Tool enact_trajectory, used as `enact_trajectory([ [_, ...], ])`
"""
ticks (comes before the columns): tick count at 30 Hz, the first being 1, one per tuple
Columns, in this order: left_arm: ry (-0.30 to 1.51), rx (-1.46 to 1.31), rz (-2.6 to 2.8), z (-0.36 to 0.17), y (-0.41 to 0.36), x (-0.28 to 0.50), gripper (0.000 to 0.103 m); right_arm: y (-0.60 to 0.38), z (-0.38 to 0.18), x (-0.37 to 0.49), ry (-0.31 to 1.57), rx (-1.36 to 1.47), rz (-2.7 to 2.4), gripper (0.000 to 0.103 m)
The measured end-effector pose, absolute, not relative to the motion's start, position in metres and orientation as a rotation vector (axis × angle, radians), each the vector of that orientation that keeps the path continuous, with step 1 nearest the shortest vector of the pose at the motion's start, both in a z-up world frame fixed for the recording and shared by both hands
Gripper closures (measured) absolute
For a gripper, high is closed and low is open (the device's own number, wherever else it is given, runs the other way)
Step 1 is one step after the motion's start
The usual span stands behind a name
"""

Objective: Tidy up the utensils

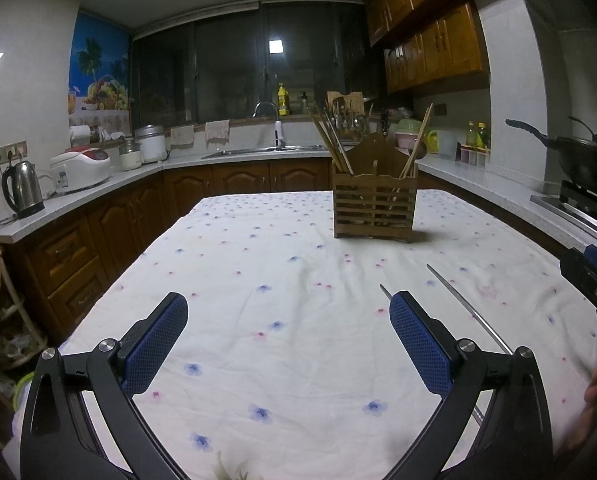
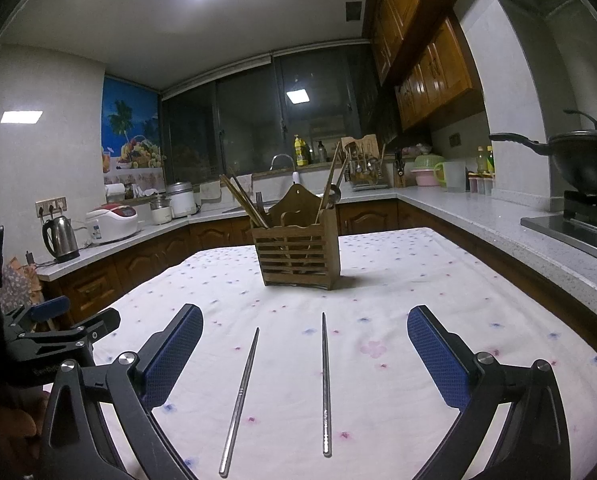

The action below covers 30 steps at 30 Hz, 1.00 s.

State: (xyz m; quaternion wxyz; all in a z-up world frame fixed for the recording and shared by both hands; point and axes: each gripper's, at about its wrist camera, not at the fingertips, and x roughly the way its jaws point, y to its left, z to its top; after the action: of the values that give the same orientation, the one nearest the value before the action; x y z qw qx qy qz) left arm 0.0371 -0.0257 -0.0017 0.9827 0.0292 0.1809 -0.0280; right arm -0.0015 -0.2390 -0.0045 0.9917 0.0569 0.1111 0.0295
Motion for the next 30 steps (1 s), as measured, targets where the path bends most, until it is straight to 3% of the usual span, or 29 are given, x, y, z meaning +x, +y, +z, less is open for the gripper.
enact_trajectory([
  [30, 0.400, 0.048, -0.080, -0.003, -0.022, 0.051, 0.000, -0.231, -0.006, 0.009, 0.269, 0.138, 0.064, 0.000],
])
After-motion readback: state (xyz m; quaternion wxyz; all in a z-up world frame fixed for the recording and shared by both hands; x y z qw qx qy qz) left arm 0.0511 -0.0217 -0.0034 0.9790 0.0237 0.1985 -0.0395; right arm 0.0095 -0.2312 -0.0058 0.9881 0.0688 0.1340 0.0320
